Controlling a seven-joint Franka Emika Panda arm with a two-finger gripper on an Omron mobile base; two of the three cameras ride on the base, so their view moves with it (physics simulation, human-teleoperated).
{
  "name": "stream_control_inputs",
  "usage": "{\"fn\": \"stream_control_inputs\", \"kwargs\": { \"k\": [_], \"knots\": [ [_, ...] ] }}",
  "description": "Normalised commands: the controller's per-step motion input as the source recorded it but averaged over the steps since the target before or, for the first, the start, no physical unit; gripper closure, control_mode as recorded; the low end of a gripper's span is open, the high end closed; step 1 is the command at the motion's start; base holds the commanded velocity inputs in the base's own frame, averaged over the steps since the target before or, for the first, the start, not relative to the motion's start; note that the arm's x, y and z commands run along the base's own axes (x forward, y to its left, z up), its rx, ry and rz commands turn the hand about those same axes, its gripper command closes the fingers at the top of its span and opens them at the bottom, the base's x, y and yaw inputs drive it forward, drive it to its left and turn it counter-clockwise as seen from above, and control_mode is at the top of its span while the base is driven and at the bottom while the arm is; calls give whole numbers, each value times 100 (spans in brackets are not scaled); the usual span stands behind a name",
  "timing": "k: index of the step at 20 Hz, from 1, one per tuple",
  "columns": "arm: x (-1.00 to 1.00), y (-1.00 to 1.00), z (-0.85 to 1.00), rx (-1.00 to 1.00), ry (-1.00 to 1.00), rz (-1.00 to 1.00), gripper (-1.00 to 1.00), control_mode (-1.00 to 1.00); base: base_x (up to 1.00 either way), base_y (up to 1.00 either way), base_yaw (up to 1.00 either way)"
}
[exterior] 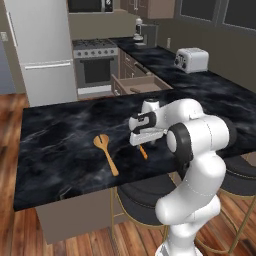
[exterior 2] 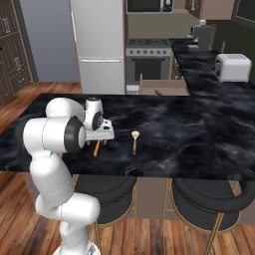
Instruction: Pick up the metallic utensils from the counter and place them in the open drawer. Make sure not to pick up any wooden utensils.
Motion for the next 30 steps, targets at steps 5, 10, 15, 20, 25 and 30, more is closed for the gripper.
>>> {"fn": "stream_control_inputs", "kwargs": {
  "k": [5,10,15,20,25,30],
  "knots": [
    [0,17,-11,0,0,0,-100,-100,0,0,0],
    [13,3,-28,0,0,0,-100,-100,0,0,0],
    [5,0,-65,0,0,0,-100,-100,0,0,0],
    [0,0,-31,0,0,0,-100,-100,0,0,0],
    [0,0,0,0,0,0,-100,-100,0,0,0],
    [0,0,0,0,0,0,100,-100,0,0,0]
  ]
}}
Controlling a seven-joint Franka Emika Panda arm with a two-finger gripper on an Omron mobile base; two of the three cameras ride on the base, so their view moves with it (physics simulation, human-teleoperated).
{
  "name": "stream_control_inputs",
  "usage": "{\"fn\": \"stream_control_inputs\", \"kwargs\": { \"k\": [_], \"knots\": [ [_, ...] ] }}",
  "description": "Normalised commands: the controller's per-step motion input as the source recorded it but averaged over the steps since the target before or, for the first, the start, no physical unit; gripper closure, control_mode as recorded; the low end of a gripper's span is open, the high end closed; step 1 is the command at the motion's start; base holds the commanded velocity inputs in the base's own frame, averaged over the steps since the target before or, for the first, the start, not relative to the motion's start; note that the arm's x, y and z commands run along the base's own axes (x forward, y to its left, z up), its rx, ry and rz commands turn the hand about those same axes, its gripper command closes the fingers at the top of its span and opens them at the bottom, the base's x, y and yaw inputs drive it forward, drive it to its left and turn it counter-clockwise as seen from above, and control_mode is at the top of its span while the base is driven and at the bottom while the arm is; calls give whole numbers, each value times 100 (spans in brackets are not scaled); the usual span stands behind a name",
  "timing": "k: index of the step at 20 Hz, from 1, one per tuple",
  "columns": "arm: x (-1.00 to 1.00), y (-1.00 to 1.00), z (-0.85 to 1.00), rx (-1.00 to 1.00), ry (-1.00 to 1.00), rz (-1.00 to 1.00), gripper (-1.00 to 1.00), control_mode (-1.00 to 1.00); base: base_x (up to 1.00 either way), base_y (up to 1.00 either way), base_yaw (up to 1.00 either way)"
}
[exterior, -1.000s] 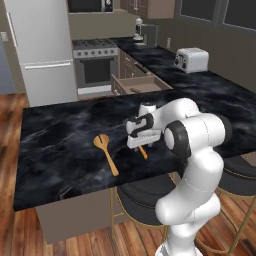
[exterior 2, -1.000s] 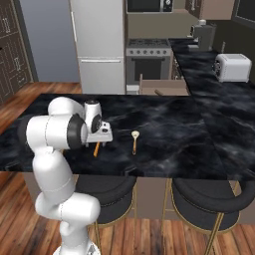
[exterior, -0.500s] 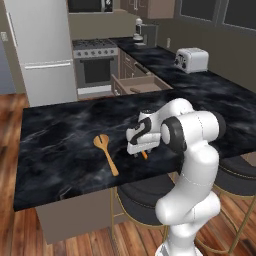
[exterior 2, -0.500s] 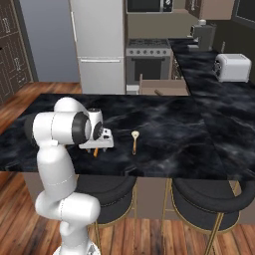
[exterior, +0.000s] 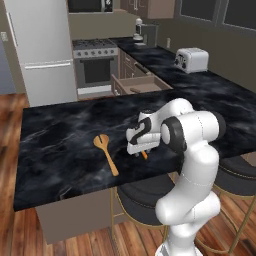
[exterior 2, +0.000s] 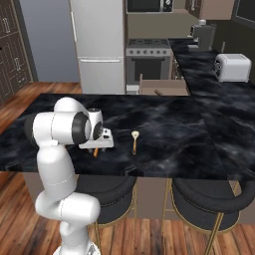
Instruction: Pick up the metallic utensils from the counter and place them in the open drawer. Make sure not to pick up any wooden utensils.
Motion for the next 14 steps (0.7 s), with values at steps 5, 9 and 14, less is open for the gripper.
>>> {"fn": "stream_control_inputs", "kwargs": {
  "k": [5,9,14],
  "knots": [
    [0,0,1,0,0,0,100,-100,0,0,0],
    [0,0,21,0,3,0,100,-100,0,0,0],
    [-1,0,65,0,2,0,100,-100,0,0,0]
  ]
}}
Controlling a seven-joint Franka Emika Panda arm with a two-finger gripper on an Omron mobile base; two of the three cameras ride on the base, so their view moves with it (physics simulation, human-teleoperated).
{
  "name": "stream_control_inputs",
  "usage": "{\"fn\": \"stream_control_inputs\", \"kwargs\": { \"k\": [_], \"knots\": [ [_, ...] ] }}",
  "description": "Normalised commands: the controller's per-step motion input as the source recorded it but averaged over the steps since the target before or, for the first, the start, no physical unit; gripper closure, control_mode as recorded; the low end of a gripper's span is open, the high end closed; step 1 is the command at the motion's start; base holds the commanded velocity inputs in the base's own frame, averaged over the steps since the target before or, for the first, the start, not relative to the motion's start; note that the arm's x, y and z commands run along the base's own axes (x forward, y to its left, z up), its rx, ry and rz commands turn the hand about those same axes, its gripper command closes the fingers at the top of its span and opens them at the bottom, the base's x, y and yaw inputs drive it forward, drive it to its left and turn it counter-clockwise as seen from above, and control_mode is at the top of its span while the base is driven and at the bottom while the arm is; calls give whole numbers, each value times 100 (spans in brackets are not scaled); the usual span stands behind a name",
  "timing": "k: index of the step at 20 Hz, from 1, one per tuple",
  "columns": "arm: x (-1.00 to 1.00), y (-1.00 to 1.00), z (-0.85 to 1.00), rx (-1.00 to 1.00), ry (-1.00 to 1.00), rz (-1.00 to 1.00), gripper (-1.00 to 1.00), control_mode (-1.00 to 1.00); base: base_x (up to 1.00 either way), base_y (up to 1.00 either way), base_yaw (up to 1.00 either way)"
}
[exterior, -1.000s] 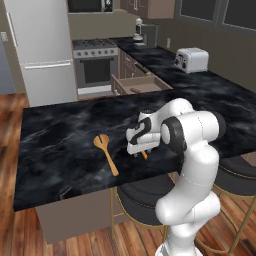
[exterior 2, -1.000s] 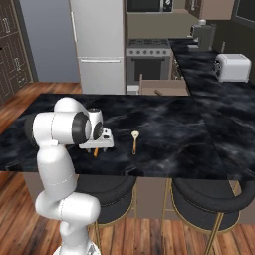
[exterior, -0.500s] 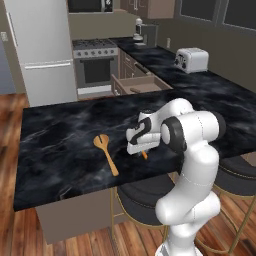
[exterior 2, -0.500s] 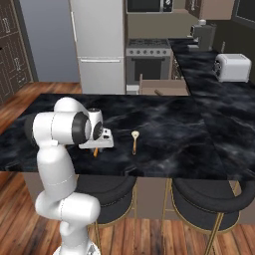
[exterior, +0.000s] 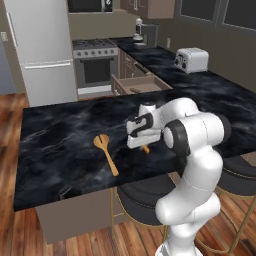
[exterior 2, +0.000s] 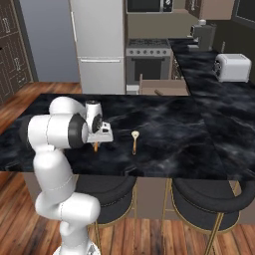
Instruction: Pick up the metallic utensils from the counter and place them in the open drawer. Make sure not to pick up any wooden utensils.
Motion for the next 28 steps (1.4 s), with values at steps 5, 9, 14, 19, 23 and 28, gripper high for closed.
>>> {"fn": "stream_control_inputs", "kwargs": {
  "k": [5,9,14,19,23,28],
  "knots": [
    [-39,0,100,0,0,0,100,-100,0,0,0],
    [-87,0,100,0,-3,0,100,-100,0,0,0],
    [-100,0,94,0,-12,0,100,-100,0,0,0],
    [-100,0,63,0,-15,-1,100,-100,0,0,0],
    [-100,-3,56,0,-10,-7,100,-100,0,0,0],
    [-100,-1,51,0,-11,-7,100,-100,0,0,0]
  ]
}}
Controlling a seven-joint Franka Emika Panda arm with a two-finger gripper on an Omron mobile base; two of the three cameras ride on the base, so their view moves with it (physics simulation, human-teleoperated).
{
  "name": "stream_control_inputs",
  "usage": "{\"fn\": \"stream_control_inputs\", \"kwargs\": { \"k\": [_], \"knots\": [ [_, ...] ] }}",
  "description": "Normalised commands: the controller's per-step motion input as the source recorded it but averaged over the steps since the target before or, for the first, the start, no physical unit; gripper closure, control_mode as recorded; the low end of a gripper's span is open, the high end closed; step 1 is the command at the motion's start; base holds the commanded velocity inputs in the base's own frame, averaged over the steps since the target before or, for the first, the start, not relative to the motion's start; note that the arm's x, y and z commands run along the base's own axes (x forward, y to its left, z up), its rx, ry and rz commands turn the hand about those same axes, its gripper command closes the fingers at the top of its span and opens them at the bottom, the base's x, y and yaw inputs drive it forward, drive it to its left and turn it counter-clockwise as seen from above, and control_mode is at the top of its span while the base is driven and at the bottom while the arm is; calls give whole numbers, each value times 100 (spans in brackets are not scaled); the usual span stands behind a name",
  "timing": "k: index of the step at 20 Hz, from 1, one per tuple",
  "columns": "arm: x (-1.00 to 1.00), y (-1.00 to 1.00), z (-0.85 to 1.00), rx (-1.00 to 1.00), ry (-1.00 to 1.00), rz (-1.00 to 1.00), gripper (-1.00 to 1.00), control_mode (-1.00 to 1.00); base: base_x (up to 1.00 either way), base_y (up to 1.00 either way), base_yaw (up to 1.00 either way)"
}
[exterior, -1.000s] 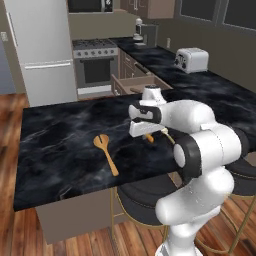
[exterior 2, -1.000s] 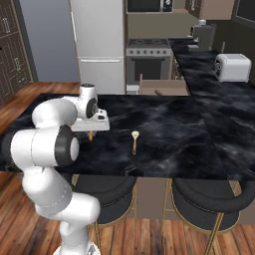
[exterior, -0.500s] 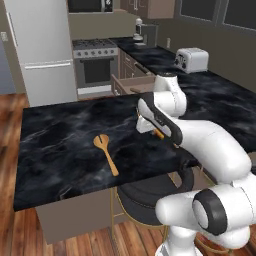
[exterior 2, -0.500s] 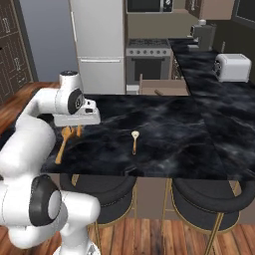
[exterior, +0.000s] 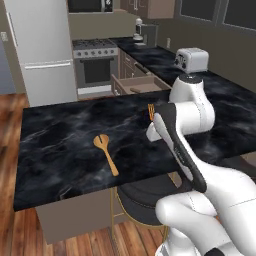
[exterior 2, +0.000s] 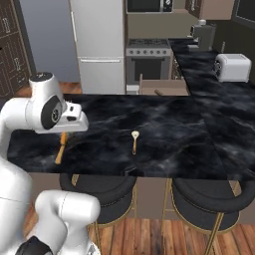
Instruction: Pick up the metallic utensils from the counter and place them in the open drawer. Make sure not to pick up any wooden utensils.
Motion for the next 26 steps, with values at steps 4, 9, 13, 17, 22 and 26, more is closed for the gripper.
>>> {"fn": "stream_control_inputs", "kwargs": {
  "k": [4,9,13,17,22,26],
  "knots": [
    [-96,-13,46,0,-7,-8,100,-100,0,0,0],
    [-76,-19,24,0,0,-11,100,-100,0,0,0],
    [0,0,0,0,0,0,100,-100,0,0,0],
    [0,0,0,0,0,0,100,-100,0,0,0],
    [0,0,0,0,0,0,100,100,-36,6,-1],
    [0,0,0,0,0,0,100,100,-98,73,-24]
  ]
}}
